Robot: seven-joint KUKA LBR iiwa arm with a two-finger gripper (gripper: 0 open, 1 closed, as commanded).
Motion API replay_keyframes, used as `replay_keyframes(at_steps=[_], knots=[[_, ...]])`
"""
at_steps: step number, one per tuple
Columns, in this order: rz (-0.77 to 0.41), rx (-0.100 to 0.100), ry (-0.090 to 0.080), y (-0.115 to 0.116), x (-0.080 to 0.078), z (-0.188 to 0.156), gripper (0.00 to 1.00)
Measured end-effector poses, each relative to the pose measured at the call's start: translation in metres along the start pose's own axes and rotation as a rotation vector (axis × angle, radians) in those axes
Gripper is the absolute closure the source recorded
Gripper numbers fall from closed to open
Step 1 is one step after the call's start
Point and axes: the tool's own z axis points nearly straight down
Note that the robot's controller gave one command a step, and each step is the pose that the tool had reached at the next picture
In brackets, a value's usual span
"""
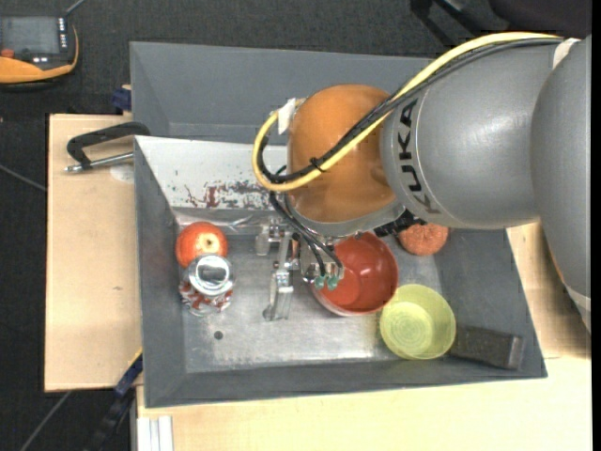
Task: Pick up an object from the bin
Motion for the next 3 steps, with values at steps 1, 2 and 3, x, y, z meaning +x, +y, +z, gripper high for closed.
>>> replay_keyframes(at_steps=[1, 2, 3], knots=[[-0.159, 0.0, -0.003, -0.048, -0.06, 0.062, 0.0], [-0.218, 0.003, -0.004, -0.128, -0.08, 0.103, 0.0], [-0.18, 0.002, -0.008, -0.19, -0.067, 0.1, 0.0]])
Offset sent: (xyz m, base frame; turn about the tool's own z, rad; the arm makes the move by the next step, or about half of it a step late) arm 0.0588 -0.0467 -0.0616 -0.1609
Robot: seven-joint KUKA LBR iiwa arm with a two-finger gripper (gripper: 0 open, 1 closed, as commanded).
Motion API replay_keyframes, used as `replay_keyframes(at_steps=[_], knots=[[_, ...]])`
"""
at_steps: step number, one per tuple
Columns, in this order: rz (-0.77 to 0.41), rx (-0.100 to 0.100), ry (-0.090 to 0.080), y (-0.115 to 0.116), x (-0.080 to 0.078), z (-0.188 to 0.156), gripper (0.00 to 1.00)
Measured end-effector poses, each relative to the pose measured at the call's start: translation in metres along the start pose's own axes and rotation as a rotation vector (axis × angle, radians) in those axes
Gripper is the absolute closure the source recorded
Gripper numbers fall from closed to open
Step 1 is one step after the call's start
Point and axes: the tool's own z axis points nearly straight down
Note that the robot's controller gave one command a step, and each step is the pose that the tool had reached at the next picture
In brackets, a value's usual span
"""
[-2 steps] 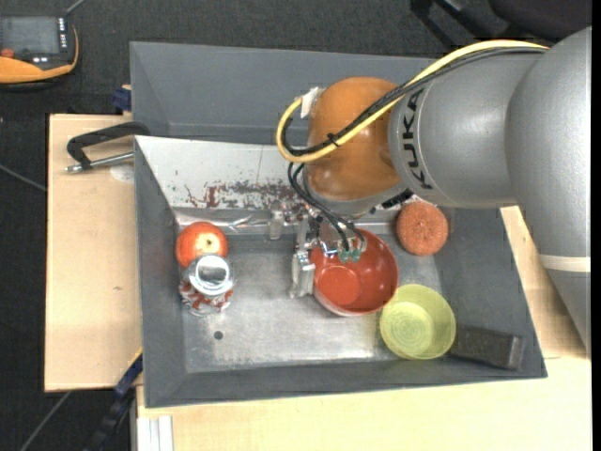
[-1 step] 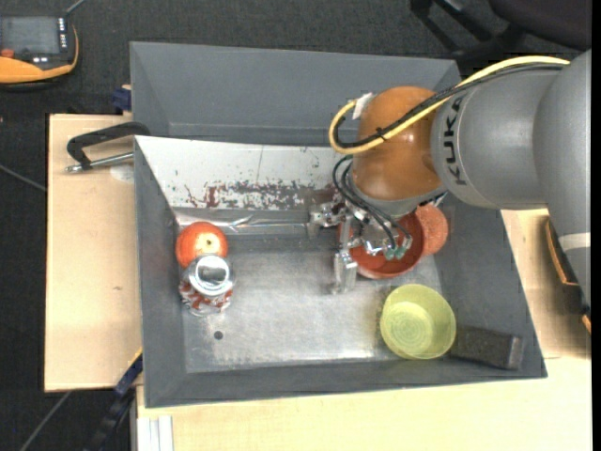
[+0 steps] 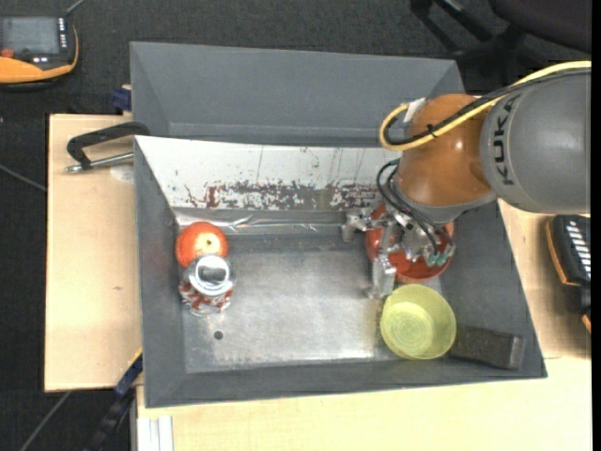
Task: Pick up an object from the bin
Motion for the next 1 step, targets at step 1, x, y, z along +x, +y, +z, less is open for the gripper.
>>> replay_keyframes(at_steps=[1], knots=[[0.018, -0.007, -0.001, -0.0108, -0.0037, 0.0, 0.0]])
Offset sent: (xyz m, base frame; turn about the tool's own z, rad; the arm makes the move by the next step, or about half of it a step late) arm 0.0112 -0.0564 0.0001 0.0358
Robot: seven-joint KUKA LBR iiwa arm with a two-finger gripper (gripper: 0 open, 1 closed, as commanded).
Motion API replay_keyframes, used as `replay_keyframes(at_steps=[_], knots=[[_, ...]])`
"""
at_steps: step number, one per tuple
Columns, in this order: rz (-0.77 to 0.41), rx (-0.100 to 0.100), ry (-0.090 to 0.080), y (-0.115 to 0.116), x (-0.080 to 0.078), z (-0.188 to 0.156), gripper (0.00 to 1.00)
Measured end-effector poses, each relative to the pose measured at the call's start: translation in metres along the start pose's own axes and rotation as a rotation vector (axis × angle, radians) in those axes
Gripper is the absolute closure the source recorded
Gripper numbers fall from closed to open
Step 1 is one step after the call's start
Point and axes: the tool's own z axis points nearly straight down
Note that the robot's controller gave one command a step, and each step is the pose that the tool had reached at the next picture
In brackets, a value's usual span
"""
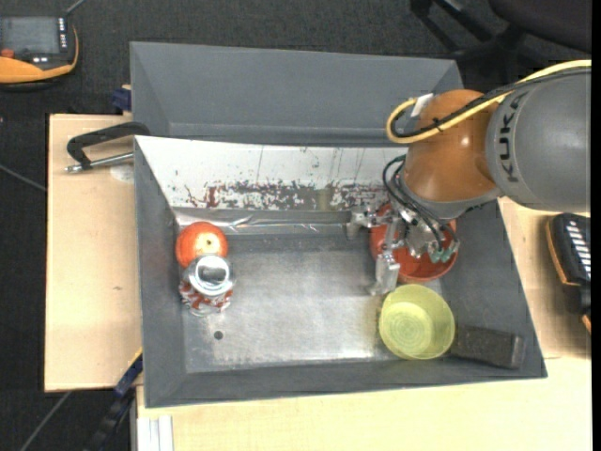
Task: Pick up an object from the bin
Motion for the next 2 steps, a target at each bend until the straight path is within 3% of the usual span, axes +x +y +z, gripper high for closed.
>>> replay_keyframes(at_steps=[1, 2], knots=[[0.013, -0.023, -0.004, -0.02, 0.0028, 0.0012, 0.0], [0.009, -0.022, 0.0, -0.0196, 0.0037, 0.0021, 1.0]])
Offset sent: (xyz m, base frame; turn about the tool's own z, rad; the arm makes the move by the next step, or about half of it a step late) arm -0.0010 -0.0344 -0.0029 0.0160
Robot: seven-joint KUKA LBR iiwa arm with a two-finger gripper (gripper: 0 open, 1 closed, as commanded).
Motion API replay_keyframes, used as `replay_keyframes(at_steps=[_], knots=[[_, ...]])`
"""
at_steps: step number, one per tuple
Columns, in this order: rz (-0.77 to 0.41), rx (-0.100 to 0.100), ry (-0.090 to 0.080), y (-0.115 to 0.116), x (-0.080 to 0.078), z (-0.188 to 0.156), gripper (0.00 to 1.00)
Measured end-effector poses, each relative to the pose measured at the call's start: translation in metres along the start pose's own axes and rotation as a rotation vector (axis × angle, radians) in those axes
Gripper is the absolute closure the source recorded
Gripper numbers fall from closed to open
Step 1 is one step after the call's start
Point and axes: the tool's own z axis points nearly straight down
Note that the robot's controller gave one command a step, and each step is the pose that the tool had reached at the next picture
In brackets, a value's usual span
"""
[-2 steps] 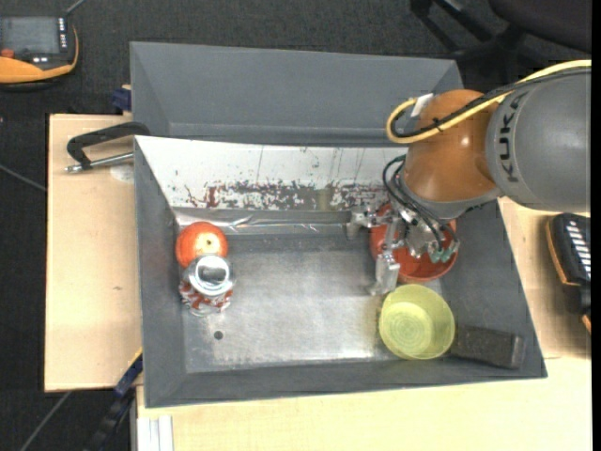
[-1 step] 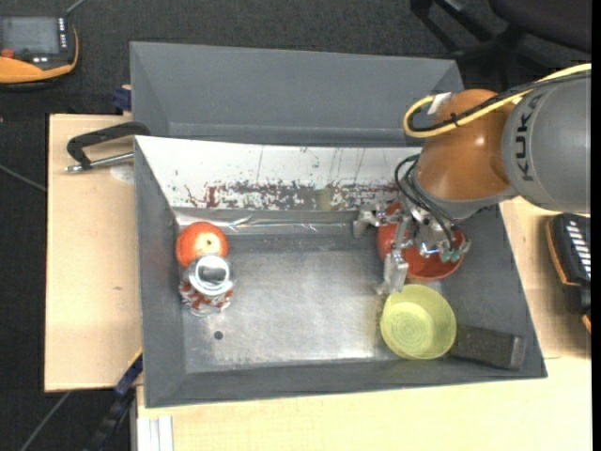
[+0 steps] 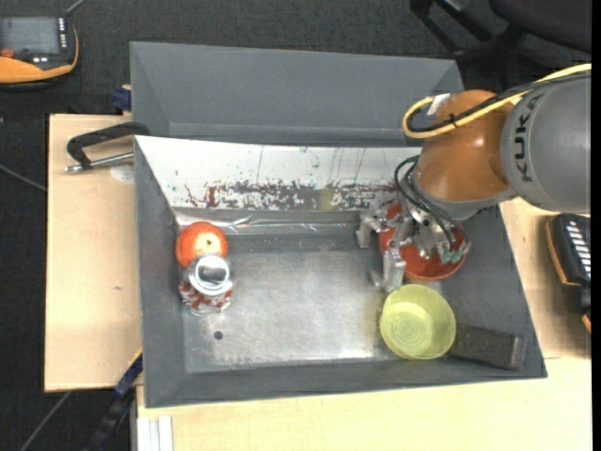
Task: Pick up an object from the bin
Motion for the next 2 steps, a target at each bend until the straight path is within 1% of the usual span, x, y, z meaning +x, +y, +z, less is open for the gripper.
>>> replay_keyframes(at_steps=[2], knots=[[0.0, -0.002, 0.002, 0.0006, 0.0004, 0.0004, 1.0]])
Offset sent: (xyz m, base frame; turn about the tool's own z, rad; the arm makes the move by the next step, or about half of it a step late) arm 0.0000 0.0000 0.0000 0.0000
